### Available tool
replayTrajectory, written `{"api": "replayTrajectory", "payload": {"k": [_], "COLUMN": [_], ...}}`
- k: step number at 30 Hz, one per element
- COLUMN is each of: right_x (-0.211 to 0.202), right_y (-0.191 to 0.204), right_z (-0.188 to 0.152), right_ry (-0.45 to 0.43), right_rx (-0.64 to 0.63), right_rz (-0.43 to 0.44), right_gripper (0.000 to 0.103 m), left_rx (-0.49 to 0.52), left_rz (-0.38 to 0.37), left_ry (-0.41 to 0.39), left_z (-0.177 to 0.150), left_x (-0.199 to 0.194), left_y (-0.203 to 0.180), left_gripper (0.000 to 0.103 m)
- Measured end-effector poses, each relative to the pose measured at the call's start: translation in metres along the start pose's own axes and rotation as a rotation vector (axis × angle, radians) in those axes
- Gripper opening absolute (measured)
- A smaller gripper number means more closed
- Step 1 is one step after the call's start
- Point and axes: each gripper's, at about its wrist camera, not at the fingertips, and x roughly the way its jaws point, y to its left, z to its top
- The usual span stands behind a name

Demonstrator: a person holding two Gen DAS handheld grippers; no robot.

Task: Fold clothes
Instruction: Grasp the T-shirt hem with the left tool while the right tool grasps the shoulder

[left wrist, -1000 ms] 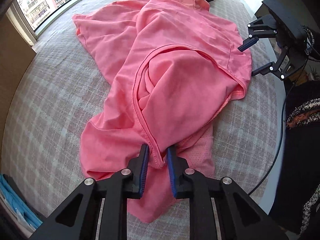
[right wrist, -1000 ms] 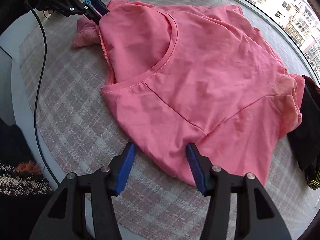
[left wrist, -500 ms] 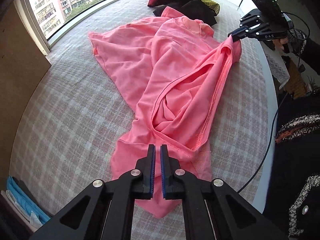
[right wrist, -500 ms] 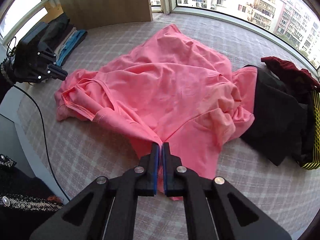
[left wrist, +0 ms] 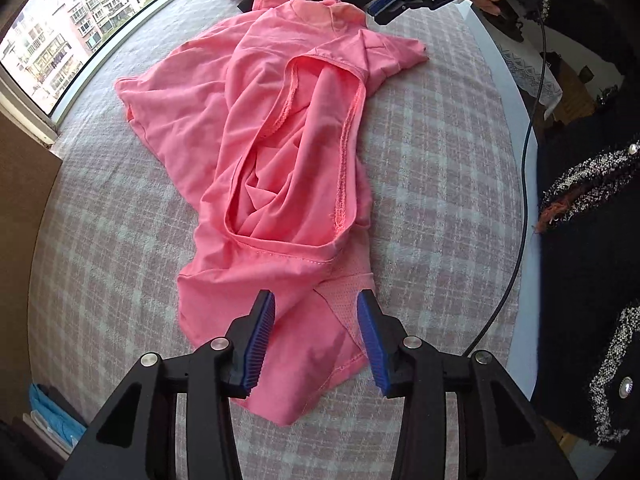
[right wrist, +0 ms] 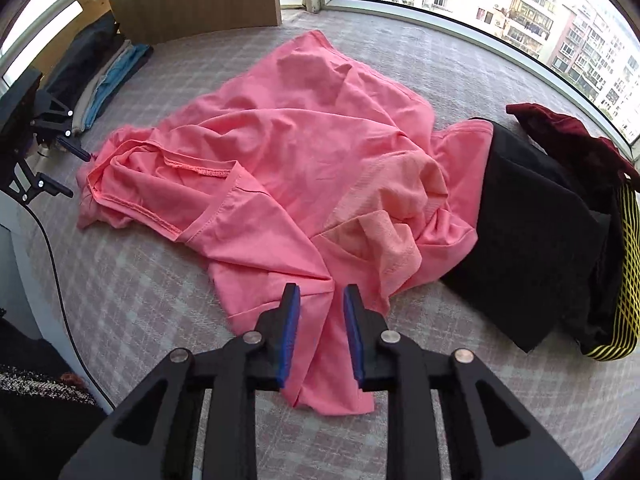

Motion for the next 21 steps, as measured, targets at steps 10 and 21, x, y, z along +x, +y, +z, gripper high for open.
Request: {"api": "replayTrajectory", "payload": {"k": [10, 21], "right_x": [0.024, 0.055], "right_y": [0.018, 0.013], "right_z": [0.017, 0.041], "right_ry": [0.043, 0.093], "right_rx": [-0.152, -0.154], "right_rz": [0.043, 0.154], "right_gripper": [0.047, 0.048], "left_rx": [-0.14, -0.335], "left_rz": [-0.027, 0.019], "left_ry": [-0.096, -0.159], "left_z": [0.025, 0.011], "left_x": [0.001, -0.02], "left_y": [0.052, 0.123], "left_gripper": [0.004, 0.03]}}
